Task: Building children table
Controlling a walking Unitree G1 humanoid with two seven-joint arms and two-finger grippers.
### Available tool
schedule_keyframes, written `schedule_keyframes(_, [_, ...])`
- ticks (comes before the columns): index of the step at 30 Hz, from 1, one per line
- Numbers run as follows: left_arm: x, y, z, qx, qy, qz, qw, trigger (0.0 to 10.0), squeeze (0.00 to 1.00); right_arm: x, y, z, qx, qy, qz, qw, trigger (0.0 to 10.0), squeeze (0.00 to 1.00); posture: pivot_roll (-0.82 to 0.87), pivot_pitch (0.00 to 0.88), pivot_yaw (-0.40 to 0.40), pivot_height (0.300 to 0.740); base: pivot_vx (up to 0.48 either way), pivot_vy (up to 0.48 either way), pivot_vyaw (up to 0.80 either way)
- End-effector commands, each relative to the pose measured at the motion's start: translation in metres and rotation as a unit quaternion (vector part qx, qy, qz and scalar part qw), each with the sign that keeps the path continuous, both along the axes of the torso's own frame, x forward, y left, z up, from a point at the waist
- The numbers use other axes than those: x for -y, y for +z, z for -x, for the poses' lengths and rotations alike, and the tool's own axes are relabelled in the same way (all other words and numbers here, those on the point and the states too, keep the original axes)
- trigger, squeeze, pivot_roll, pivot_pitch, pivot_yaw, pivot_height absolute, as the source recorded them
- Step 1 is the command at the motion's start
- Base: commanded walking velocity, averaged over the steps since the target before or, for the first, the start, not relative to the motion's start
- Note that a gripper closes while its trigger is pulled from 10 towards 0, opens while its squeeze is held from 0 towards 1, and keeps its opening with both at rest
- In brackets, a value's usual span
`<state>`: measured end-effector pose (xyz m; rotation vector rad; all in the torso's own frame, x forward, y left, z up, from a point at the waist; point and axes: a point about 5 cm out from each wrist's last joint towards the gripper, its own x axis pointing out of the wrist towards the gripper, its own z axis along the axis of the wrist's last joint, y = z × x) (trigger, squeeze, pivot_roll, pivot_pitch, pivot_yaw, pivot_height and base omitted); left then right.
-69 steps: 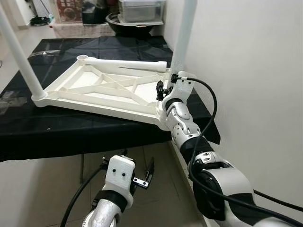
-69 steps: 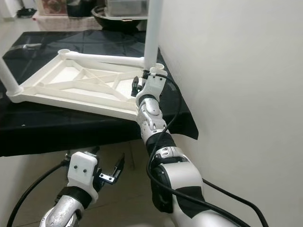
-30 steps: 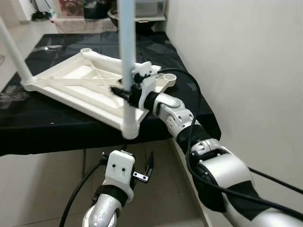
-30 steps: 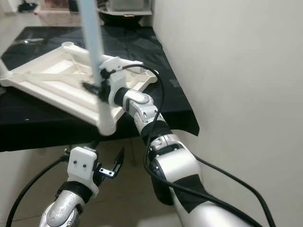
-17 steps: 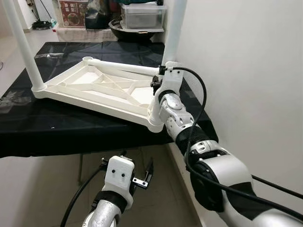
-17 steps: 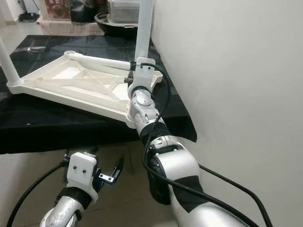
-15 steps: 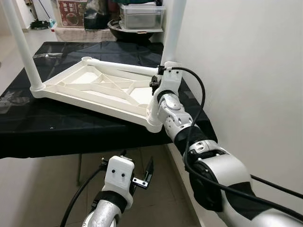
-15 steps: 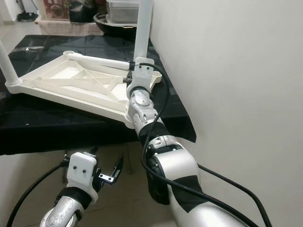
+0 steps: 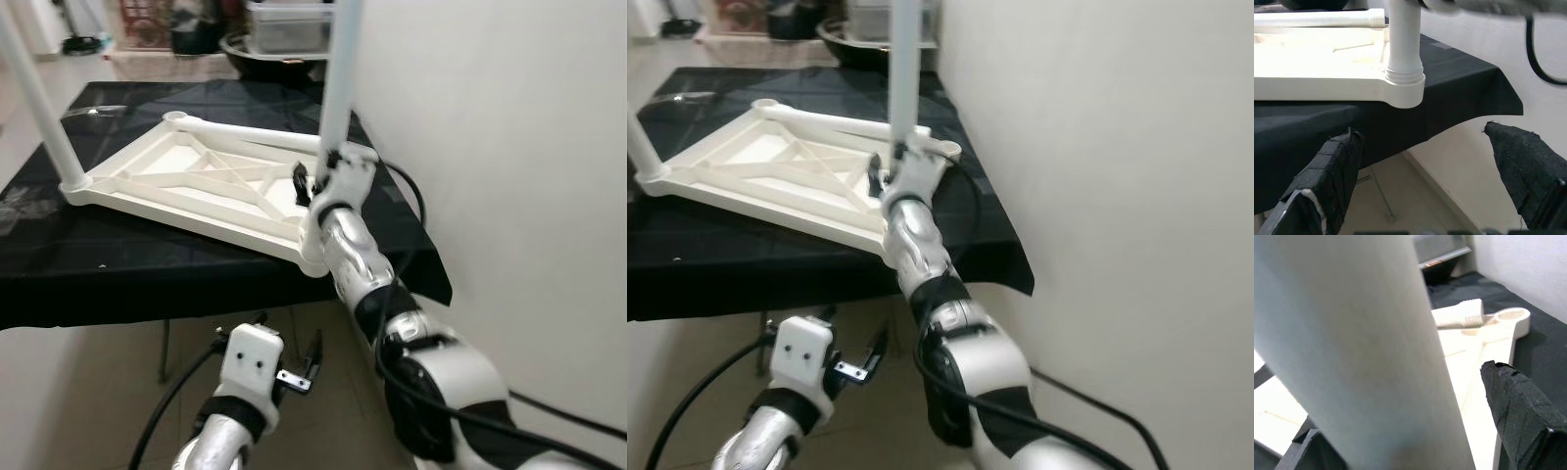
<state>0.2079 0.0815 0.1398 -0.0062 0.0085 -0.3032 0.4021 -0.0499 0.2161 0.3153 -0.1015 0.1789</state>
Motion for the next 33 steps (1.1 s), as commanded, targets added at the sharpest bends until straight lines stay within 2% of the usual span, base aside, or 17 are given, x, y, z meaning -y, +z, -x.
schedule_keyframes(1, [0.0, -0.003, 0.0, -0.005, -0.003, -0.003, 1.0, 10.0, 0.0, 0.002, 0.007, 0.0, 0.024, 0.005, 0.006, 1.0, 10.0, 0.0, 0.12, 0.081, -0.063, 0.74, 0.0, 0.0, 0.0])
schedule_keyframes(5, [-0.001, -0.004, -0.002, -0.006, -0.003, -0.005, 1.0, 10.0, 0.0, 0.017, -0.01, 0.011, 0.045, 0.037, 0.018, 0.998, 10.0, 0.0, 0.1, 0.081, -0.05, 0.74, 0.0, 0.0, 0.0])
schedule_keyframes(6, [-0.002, -0.004, -0.002, -0.006, -0.003, -0.005, 1.0, 10.0, 0.0, 0.026, -0.019, 0.02, 0.055, 0.05, 0.022, 0.997, 10.0, 0.0, 0.1, 0.08, -0.047, 0.74, 0.0, 0.0, 0.0])
schedule_keyframes(7, [-0.002, -0.004, -0.002, -0.006, -0.003, -0.005, 1.0, 10.0, 0.0, 0.026, -0.019, 0.02, 0.055, 0.05, 0.022, 0.997, 10.0, 0.0, 0.1, 0.08, -0.047, 0.74, 0.0, 0.0, 0.0])
schedule_keyframes(8, [-0.002, -0.004, -0.003, -0.006, -0.003, -0.006, 1.0, 10.0, 0.0, 0.036, -0.028, 0.032, 0.063, 0.057, 0.028, 0.996, 10.0, 0.0, 0.1, 0.081, -0.046, 0.74, 0.0, 0.0, 0.0])
schedule_keyframes(10, [-0.002, -0.004, -0.003, -0.006, -0.003, -0.006, 1.0, 10.0, 0.0, 0.036, -0.028, 0.032, 0.063, 0.057, 0.028, 0.996, 10.0, 0.0, 0.1, 0.081, -0.046, 0.74, 0.0, 0.0, 0.0])
schedule_keyframes(12, [-0.004, -0.005, -0.005, -0.005, -0.003, -0.009, 1.0, 10.0, 0.0, 0.051, -0.04, 0.054, 0.073, 0.065, 0.039, 0.994, 10.0, 0.0, 0.1, 0.083, -0.037, 0.74, 0.0, 0.0, 0.0])
schedule_keyframes(13, [-0.004, -0.005, -0.005, -0.005, -0.003, -0.009, 1.0, 10.0, 0.0, 0.051, -0.04, 0.054, 0.073, 0.065, 0.039, 0.994, 10.0, 0.0, 0.1, 0.083, -0.037, 0.74, 0.0, 0.0, 0.0])
schedule_keyframes(15, [-0.005, -0.005, -0.006, -0.004, -0.002, -0.01, 1.0, 10.0, 0.0, 0.056, -0.046, 0.066, 0.072, 0.066, 0.05, 0.994, 10.0, 0.0, 0.09, 0.081, -0.037, 0.74, 0.0, 0.0, 0.0])
schedule_keyframes(16, [-0.006, -0.005, -0.007, -0.004, 0.0, -0.011, 1.0, 10.0, 0.0, 0.062, -0.056, 0.08, 0.066, 0.066, 0.066, 0.993, 10.0, 0.0, 0.09, 0.082, -0.036, 0.74, 0.0, 0.0, 0.0])
schedule_keyframes(19, [-0.006, -0.005, -0.007, -0.003, 0.001, -0.011, 1.0, 10.0, 0.0, 0.067, -0.062, 0.089, 0.061, 0.058, 0.082, 0.993, 10.0, 0.0, 0.09, 0.082, -0.036, 0.74, 0.0, 0.0, 0.0])
schedule_keyframes(21, [-0.008, -0.004, -0.008, 0.002, 0.006, -0.016, 1.0, 10.0, 0.0, 0.077, -0.074, 0.111, 0.035, 0.039, 0.09, 0.995, 10.0, 0.0, 0.08, 0.084, -0.029, 0.74, 0.0, 0.0, 0.0])
schedule_keyframes(22, [-0.008, -0.004, -0.008, 0.002, 0.006, -0.016, 1.0, 10.0, 0.0, 0.077, -0.074, 0.111, 0.035, 0.039, 0.09, 0.995, 10.0, 0.0, 0.08, 0.084, -0.029, 0.74, 0.0, 0.0, 0.0])
schedule_keyframes(24, [-0.011, -0.003, -0.008, 0.006, 0.013, -0.021, 1.0, 10.0, 0.0, 0.084, -0.081, 0.128, 0.01, 0.017, 0.097, 0.995, 10.0, 0.0, 0.08, 0.083, -0.026, 0.74, 0.0, 0.0, 0.4])
schedule_keyframes(25, [-0.011, -0.003, -0.008, 0.006, 0.013, -0.021, 1.0, 10.0, 0.0, 0.084, -0.081, 0.128, 0.01, 0.017, 0.097, 0.995, 10.0, 0.0, 0.08, 0.083, -0.026, 0.74, 0.0, 0.0, 0.8])
schedule_keyframes(29, [-0.02, -0.004, -0.009, -0.003, 0.043, -0.021, 0.999, 10.0, 0.0, 0.092, -0.09, 0.149, -0.023, -0.019, 0.109, 0.994, 10.0, 0.0, 0.08, 0.079, -0.018, 0.74, 0.0, 0.0, 0.8])
schedule_keyframes(33, [-0.023, -0.006, -0.009, -0.011, 0.054, -0.023, 0.998, 10.0, 0.0, 0.094, -0.092, 0.154, -0.036, -0.04, 0.118, 0.992, 10.0, 0.0, 0.08, 0.076, -0.015, 0.74, 0.0, 0.0, 0.6])
